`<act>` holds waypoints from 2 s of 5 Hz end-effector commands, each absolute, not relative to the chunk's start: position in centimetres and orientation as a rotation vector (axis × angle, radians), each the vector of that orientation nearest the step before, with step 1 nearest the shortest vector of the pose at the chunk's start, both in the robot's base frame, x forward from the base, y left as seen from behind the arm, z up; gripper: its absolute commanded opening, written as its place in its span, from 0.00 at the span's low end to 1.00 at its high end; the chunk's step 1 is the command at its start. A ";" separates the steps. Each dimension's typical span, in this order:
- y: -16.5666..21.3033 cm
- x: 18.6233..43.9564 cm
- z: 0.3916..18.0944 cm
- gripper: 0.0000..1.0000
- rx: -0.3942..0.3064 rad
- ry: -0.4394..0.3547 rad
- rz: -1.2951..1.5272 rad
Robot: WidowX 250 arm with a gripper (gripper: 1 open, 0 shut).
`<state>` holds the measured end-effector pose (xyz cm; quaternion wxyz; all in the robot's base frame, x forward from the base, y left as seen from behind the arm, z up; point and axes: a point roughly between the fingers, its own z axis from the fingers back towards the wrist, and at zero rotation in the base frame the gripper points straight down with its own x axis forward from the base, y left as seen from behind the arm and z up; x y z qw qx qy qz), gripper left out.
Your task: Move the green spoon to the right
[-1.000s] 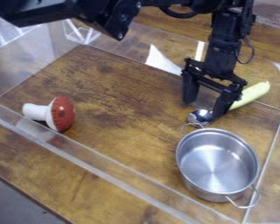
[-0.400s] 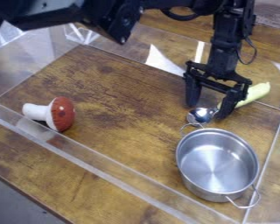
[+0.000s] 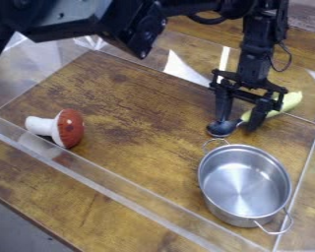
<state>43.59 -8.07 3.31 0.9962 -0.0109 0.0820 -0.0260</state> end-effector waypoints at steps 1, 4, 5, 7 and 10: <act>-5.0 44.0 5.5 0.00 -0.023 0.108 -0.029; -6.3 45.4 5.3 0.00 -0.030 0.115 -0.100; -7.0 45.0 5.4 1.00 -0.043 0.115 -0.118; -8.0 44.9 6.2 1.00 -0.065 0.119 -0.116; -7.3 44.2 7.2 1.00 -0.064 0.140 -0.067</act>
